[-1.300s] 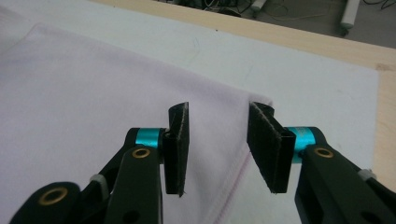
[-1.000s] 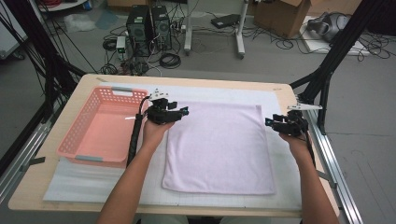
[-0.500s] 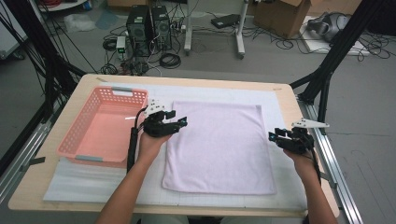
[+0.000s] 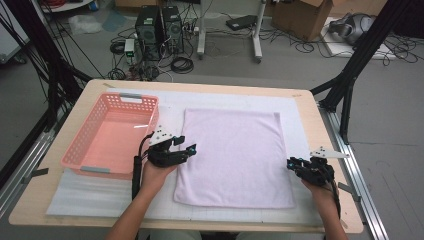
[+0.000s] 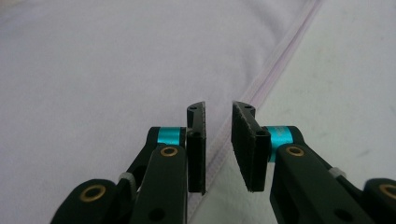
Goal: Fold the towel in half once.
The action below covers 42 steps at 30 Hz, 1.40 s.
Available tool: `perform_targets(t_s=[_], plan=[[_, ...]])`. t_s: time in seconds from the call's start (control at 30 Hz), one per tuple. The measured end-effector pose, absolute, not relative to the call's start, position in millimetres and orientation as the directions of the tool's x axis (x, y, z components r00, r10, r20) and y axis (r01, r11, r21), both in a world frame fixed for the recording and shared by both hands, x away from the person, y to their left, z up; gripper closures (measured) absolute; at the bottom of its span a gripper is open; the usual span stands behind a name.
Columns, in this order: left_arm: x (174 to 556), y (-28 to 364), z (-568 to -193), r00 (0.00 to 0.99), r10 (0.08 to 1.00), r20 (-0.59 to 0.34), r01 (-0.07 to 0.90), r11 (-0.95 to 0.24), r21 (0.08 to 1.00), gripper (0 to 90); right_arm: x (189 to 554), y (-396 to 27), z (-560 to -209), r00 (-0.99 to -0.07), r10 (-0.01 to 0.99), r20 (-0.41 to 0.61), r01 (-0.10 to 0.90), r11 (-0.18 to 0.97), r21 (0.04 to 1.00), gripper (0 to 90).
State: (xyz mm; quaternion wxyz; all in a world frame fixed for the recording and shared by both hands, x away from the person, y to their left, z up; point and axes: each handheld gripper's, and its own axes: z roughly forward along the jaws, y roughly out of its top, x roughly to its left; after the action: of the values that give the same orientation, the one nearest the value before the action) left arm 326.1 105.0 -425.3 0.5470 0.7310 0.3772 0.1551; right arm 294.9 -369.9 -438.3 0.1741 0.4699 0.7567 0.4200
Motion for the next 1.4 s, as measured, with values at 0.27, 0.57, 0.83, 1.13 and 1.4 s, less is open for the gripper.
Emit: perform_targets(t_s=[0.27, 0.57, 0.83, 1.13, 1.4], plan=[[313.2, 117.4, -442.2, 0.656, 0.727, -0.202, 0.402, -0.11, 0.909, 41.1, 300.0, -363.7, -449.5, -0.489, 0.857, 0.16, 0.608, 0.203, 0.768, 74.2], [305.9, 122.9, -447.4, 0.652, 0.728, -0.213, 0.407, -0.099, 0.908, 41.1, 296.3, -360.5, -441.9, -0.477, 0.873, 0.106, 0.592, 0.229, 0.773, 86.8], [304.2, 125.3, -447.6, 0.636, 0.739, -0.223, 0.429, -0.098, 0.898, 41.2, 293.6, -366.3, -442.0, -0.441, 0.894, 0.082, 0.626, 0.24, 0.742, 86.9], [303.7, 130.5, -447.9, 0.629, 0.743, -0.229, 0.435, -0.092, 0.896, 42.0, 292.8, -370.2, -438.9, -0.426, 0.901, 0.084, 0.624, 0.225, 0.748, 66.6], [305.1, 128.8, -448.2, 0.639, 0.735, -0.228, 0.432, -0.098, 0.896, 43.0, 275.0, -366.1, -443.2, -0.571, 0.817, 0.079, 0.556, 0.314, 0.77, 60.7]])
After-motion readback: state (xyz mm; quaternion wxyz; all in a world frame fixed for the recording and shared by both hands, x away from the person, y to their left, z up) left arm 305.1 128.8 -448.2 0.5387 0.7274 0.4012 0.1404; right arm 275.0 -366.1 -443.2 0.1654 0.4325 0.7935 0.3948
